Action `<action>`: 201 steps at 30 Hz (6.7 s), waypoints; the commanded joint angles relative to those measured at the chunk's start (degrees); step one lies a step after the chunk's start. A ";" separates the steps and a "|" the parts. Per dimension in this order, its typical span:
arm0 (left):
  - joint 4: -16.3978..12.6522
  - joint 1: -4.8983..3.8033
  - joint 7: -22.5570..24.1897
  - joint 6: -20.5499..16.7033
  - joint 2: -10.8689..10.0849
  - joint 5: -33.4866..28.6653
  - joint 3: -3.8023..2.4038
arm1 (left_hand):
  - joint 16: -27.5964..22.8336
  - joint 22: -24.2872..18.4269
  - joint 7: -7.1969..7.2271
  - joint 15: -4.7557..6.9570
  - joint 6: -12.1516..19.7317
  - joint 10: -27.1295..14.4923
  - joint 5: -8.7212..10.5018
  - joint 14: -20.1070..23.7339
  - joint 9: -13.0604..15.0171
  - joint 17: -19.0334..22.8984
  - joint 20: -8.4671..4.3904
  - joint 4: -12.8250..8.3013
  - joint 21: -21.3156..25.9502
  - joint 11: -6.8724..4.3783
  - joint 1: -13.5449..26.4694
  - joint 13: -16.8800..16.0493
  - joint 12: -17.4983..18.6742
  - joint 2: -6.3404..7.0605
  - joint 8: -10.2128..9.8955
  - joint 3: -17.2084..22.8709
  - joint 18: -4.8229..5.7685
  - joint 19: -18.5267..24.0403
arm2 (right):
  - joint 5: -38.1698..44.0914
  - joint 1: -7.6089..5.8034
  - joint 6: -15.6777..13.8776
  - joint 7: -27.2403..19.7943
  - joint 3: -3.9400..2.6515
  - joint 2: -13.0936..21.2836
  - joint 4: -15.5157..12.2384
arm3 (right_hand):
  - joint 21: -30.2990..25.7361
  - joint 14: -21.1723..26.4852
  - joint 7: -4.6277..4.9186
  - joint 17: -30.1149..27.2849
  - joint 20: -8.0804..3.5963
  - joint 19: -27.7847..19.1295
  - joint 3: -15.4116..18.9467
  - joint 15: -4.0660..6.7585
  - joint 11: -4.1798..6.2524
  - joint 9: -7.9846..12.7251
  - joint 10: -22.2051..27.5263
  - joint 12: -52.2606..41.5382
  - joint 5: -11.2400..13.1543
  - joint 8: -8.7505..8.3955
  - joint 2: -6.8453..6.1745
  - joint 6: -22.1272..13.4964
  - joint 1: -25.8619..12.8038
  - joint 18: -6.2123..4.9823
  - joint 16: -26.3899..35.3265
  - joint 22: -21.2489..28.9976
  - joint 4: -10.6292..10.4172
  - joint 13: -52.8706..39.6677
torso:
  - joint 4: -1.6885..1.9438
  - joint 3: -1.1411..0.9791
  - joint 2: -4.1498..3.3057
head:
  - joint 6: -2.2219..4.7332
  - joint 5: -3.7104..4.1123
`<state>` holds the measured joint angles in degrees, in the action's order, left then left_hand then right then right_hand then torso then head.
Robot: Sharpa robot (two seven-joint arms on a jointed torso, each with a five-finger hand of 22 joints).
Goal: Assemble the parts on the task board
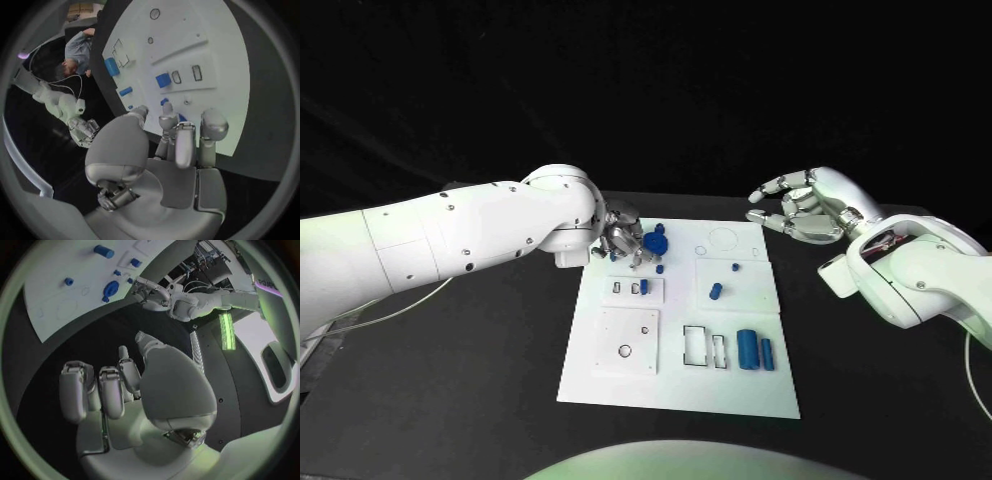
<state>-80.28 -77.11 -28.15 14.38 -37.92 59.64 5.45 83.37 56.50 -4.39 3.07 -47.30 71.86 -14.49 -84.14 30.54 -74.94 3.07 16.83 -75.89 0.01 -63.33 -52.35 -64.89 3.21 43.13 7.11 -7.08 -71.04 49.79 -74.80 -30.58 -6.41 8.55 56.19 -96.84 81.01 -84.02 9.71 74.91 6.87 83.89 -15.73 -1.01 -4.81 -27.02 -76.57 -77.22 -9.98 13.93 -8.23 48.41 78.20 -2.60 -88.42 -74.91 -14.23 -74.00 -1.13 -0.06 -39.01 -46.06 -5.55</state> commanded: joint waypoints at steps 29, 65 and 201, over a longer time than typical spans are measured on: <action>2.58 -0.01 -0.94 6.67 2.90 0.44 2.11 | -0.13 0.21 -0.05 0.12 0.82 -0.51 0.28 -2.54 0.25 -1.86 0.10 0.09 -0.03 0.24 0.55 -0.02 0.28 -0.47 0.01 -0.26 0.79 0.49 | 0.39 -0.07 0.46 1.23 0.00 0.19 0.31 | -0.36 -4.64 0.00 9.60 -0.07 -0.38 0.21 0.27 -0.10 -0.05 0.32 0.28 0.05 0.05 -0.05 -0.43 -0.78 -0.01 0.40 -8.40 -0.44 0.12 | -0.03 0.02 -0.10 | -0.66 -0.17; 2.35 0.08 -1.05 9.26 3.30 -1.55 2.36 | 0.28 0.66 -0.11 0.00 1.38 -1.11 -0.51 -2.59 1.21 -2.36 0.34 -0.12 -0.33 0.31 -4.13 0.05 0.05 -1.83 -0.15 2.63 0.79 0.78 | 0.40 -0.07 0.14 1.08 0.00 -0.06 0.57 | -0.36 -4.65 -0.01 9.61 -0.06 -0.34 0.21 0.27 -0.09 -0.10 0.11 0.14 -0.18 0.19 0.23 -0.55 -0.83 0.00 0.40 -8.43 -0.77 -0.05 | 0.02 -0.04 -0.09 | -1.30 -0.29; -8.80 7.32 -0.41 -11.17 -5.83 6.22 2.21 | 3.01 10.51 1.75 2.00 -2.27 4.15 -4.07 -3.88 10.18 -6.55 -1.82 -15.23 -6.05 -1.81 -0.90 -1.92 -1.93 12.03 4.64 53.23 2.21 -3.98 | 0.36 -0.02 0.00 1.16 0.02 1.70 0.77 | -0.75 -4.62 -0.07 9.40 -0.11 -0.44 0.44 0.33 -0.02 -0.28 0.02 0.22 -3.92 0.93 1.80 -0.91 -2.60 -0.07 0.52 -8.35 -2.28 0.04 | 0.35 -0.20 0.07 | -2.74 0.22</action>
<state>-89.01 -70.19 -28.33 0.88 -43.95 67.09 7.33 86.04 66.92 -3.04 4.70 -49.10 75.68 -18.39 -84.15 40.68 -74.91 1.34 13.60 -81.74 -1.71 -63.88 -54.27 -67.03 15.17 47.58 47.99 -5.69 -74.64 49.79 -74.84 -31.37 -5.18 8.57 57.89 -95.99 80.55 -84.02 9.69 74.95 6.87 83.89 -15.19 -1.01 -4.82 -27.21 -76.57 -77.23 -13.76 14.61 -6.63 48.03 76.15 -2.60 -88.20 -74.91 -16.19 -74.00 -0.81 -0.25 -38.95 -48.82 -5.34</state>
